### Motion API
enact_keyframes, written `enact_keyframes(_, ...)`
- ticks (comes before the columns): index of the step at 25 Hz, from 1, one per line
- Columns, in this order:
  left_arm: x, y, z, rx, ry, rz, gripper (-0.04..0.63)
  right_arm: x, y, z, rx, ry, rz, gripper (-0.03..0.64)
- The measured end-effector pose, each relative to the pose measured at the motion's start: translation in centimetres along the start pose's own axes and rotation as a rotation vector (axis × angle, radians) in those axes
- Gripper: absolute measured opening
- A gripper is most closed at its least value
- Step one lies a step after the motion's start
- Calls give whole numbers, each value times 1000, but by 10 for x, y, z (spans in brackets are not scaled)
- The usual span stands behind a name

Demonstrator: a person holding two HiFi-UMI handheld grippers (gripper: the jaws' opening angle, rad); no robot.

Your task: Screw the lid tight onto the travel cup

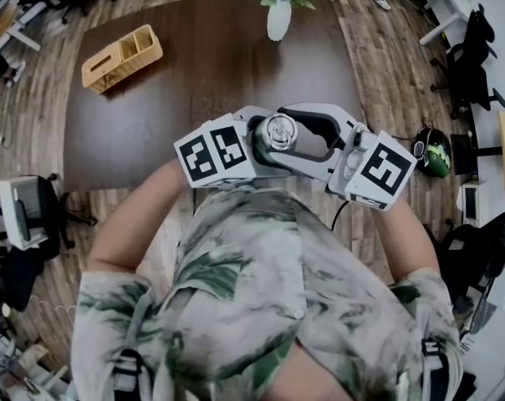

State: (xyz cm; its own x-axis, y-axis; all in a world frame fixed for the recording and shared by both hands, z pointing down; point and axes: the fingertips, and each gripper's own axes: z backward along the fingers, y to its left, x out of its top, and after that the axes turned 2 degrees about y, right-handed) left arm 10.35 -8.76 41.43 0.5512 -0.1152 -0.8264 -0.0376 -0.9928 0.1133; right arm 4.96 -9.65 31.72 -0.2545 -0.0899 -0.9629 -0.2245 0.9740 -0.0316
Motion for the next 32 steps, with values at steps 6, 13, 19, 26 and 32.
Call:
enact_keyframes(6,-2,-2,0,-1,-17,8,390,-1,3,2,18,-26,-18,259)
enact_keyframes(13,5,-20,6,-93,-16,-70,390,5,16,15,202,-49,9,253)
enact_keyframes(19,10,-43,5,-201,-18,-117,390,12,30,18,345,5,36,264)
enact_keyframes(26,13,-62,7,-286,-11,-184,390,15,50,16,486,44,43,276)
enact_keyframes(32,15,-54,9,-249,-30,-167,390,20,42,14,415,-12,28,270)
